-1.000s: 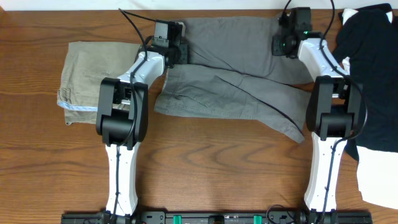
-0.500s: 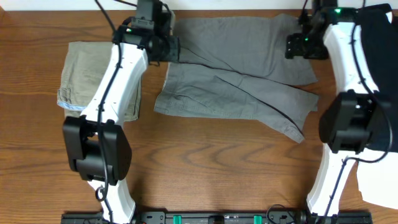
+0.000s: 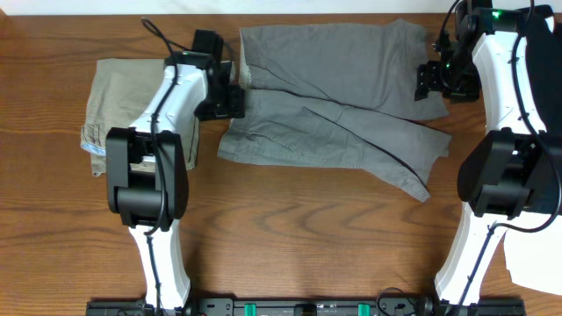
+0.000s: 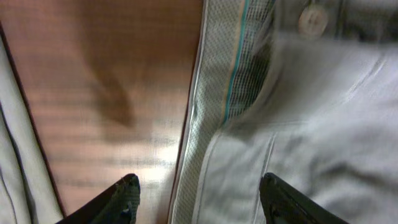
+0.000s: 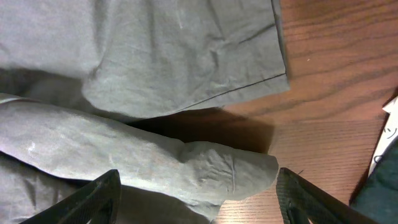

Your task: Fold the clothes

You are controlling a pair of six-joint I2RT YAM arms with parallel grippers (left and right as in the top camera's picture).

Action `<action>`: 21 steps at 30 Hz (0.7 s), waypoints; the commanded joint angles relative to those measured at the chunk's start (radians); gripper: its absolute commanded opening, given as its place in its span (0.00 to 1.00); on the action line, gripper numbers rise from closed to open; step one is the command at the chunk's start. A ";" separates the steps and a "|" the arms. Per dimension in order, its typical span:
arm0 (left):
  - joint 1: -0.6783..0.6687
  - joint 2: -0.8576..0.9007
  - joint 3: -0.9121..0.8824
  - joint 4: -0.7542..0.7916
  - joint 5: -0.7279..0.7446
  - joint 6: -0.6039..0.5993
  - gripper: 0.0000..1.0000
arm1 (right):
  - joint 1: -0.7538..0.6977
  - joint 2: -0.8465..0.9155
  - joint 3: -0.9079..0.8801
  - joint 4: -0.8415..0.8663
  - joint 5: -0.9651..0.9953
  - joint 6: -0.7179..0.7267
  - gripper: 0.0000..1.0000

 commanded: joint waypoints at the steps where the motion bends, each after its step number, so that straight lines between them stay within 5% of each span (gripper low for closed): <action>1: 0.024 0.002 0.000 -0.052 0.128 0.031 0.64 | -0.004 0.003 -0.004 -0.003 -0.004 0.006 0.78; 12: 0.039 0.002 -0.001 -0.216 0.277 0.094 0.63 | -0.004 0.003 -0.004 0.004 -0.001 0.006 0.81; 15: 0.039 0.002 -0.001 -0.246 0.290 0.104 0.48 | -0.004 0.003 -0.004 0.003 0.002 0.006 0.82; 17: 0.039 0.002 -0.001 -0.275 0.290 0.104 0.23 | -0.004 0.003 -0.004 0.002 0.005 0.006 0.82; 21: 0.039 0.002 -0.001 -0.340 0.290 0.109 0.06 | -0.004 0.003 -0.004 0.002 0.006 0.006 0.82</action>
